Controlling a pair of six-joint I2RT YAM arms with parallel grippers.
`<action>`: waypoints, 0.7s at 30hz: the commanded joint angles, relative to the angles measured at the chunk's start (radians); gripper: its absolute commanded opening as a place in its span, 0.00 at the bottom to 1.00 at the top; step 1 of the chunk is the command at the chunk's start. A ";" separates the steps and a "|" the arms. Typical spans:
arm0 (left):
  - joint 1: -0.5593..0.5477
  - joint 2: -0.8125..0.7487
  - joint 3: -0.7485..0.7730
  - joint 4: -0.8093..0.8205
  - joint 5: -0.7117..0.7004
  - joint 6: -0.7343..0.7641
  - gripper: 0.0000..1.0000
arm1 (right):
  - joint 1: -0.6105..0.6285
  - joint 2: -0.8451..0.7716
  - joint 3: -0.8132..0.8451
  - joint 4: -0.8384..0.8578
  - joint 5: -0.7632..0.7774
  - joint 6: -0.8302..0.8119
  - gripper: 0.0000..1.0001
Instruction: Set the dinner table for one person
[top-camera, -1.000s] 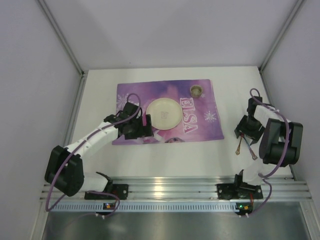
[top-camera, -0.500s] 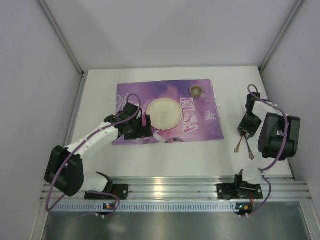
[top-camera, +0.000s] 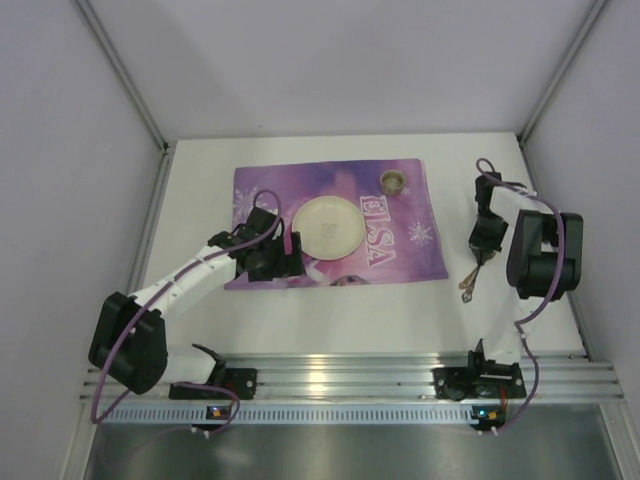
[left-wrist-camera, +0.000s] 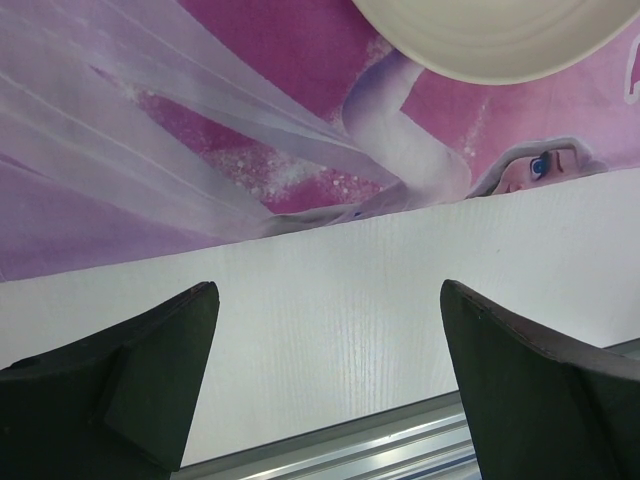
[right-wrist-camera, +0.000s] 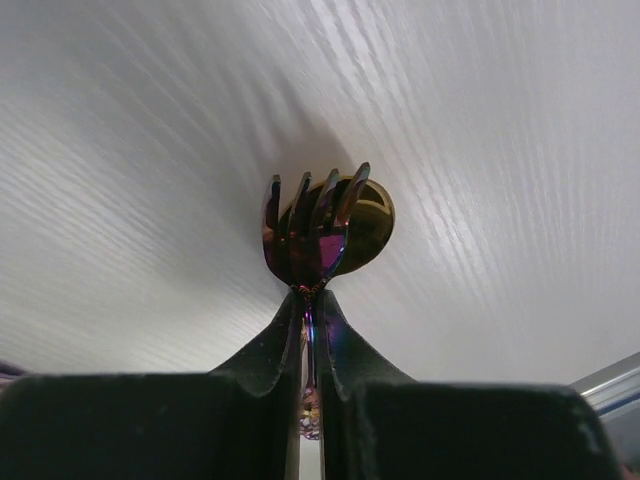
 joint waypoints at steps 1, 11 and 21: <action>-0.003 -0.018 0.016 0.034 -0.008 -0.014 0.98 | 0.046 0.094 0.090 0.074 -0.036 0.021 0.00; -0.003 -0.033 0.031 0.003 -0.026 -0.006 0.97 | 0.118 0.180 0.276 0.028 -0.059 0.002 0.12; -0.003 -0.053 0.042 -0.017 -0.036 -0.006 0.97 | 0.125 -0.001 0.168 0.046 -0.046 -0.034 0.38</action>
